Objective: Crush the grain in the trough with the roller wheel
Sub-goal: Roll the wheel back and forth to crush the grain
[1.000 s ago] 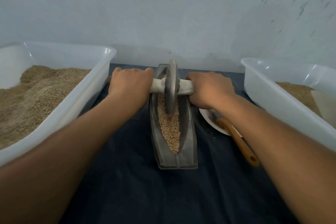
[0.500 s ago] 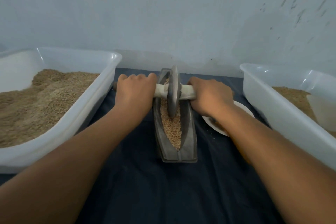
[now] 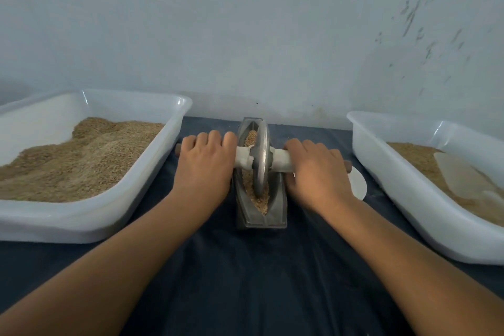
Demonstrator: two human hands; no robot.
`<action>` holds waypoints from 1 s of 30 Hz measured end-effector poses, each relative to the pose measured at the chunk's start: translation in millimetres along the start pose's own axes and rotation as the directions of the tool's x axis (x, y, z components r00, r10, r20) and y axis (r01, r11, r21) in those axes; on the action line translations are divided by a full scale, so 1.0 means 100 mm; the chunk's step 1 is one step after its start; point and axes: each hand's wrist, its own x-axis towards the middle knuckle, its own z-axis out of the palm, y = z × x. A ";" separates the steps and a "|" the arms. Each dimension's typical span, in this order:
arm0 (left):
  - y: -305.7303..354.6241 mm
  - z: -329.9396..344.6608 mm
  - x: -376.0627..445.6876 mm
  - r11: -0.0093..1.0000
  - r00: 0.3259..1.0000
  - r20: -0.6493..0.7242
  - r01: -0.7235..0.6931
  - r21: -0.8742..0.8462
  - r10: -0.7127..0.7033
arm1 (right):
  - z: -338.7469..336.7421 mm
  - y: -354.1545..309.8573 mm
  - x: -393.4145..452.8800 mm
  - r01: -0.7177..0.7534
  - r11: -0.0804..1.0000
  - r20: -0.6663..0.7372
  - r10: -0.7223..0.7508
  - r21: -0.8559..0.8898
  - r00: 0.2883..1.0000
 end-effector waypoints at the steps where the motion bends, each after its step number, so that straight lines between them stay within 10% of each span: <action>1: 0.01 -0.02 -0.02 1.000 1.000 -0.001 -0.004 0.001 0.004 | -0.02 -0.01 -0.03 -0.005 1.000 -0.003 0.005 -0.005 1.000; 30: -0.09 0.43 0.58 0.999 1.000 -0.003 0.028 -0.020 -0.028 | 0.35 0.29 0.78 -0.047 0.999 0.278 0.040 0.018 0.960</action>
